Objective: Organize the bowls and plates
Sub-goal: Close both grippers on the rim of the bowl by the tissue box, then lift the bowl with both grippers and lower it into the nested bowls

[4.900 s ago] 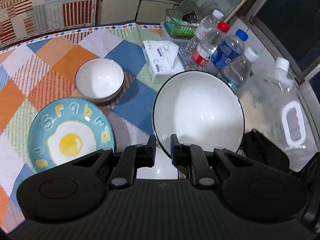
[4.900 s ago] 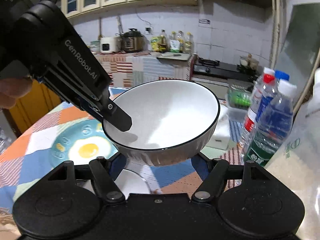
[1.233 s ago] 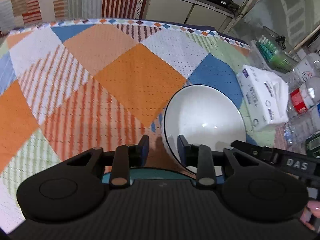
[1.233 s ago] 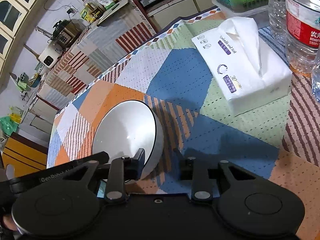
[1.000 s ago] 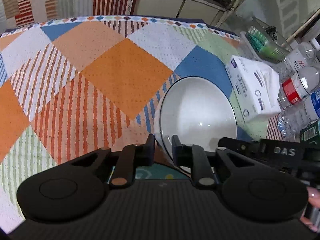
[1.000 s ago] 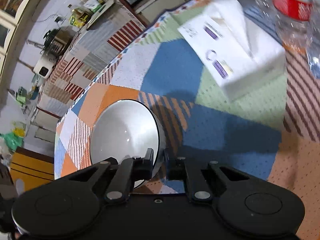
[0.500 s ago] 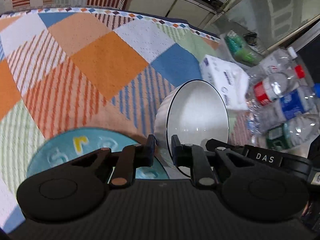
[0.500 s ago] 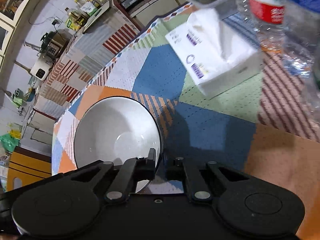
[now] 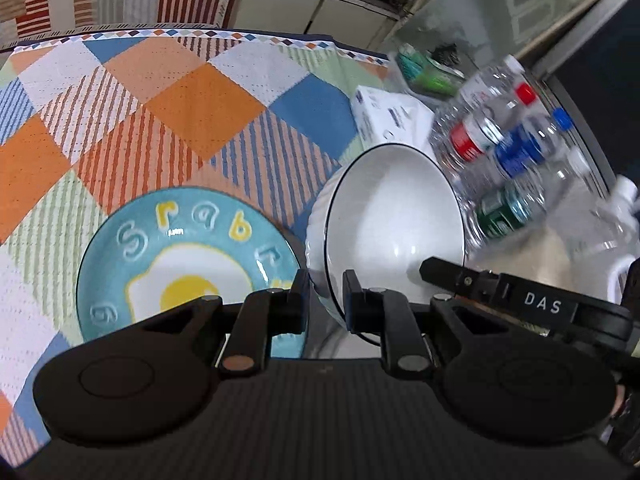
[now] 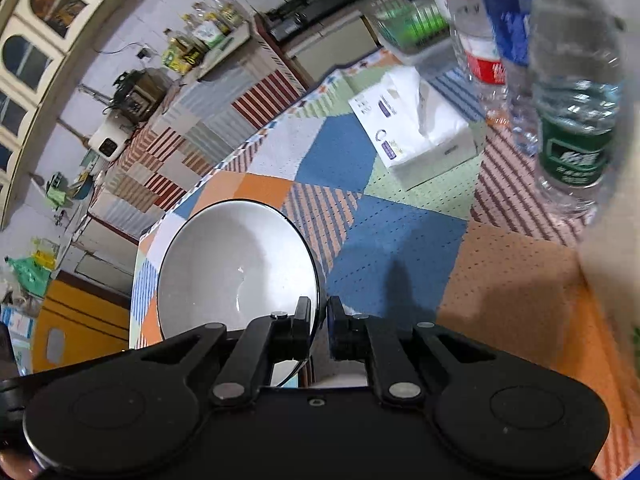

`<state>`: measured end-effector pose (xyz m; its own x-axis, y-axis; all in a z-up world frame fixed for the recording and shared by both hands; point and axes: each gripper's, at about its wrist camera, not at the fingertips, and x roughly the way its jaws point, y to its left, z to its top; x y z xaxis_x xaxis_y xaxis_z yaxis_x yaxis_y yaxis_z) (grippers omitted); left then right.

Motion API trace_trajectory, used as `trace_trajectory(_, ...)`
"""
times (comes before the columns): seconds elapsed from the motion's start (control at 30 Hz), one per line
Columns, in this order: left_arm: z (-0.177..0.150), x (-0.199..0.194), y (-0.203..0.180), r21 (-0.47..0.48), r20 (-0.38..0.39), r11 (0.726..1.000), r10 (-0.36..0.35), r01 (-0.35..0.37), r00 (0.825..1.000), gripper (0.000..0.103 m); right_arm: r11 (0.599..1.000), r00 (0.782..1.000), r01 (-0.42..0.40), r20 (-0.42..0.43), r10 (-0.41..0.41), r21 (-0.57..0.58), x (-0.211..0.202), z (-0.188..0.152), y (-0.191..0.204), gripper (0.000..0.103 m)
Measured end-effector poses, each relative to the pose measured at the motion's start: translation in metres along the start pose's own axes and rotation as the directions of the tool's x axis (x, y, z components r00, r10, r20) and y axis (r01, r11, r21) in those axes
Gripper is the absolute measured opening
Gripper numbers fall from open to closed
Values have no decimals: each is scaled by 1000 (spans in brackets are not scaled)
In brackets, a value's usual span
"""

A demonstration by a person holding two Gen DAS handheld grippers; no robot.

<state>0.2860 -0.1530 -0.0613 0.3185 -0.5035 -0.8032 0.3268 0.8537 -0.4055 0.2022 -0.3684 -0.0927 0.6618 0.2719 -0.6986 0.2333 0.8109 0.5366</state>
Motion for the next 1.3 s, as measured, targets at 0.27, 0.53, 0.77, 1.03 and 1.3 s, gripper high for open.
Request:
trace_trajectory(0.27,-35,-25,-16,29,-9,999,-33,33,999,16,998,999,7,45,-4,-61,-48,-32,2,12)
trace_trajectory(0.53,-61,-13,-23,56,-102,998,-31,37,994,16,999,998,-9,57,11,-45,-62,-56,-18,12)
trace_trajectory(0.77,-76,2,-33,89,-181,995,-30,47,983,17,998,998,23,60,-20,-55,-69,-71,-28,12)
trace_trajectory(1.03,-80,6,-36,151,-223,989,33,1,974,17,989,997,78,39,-74,-129,-66,-84,-21,12)
trace_trajectory(1.3,-78,19,-32,118,-292,993,36,-1,956,17,989,996,91,30,-88,-115,-55,-93,-28,12)
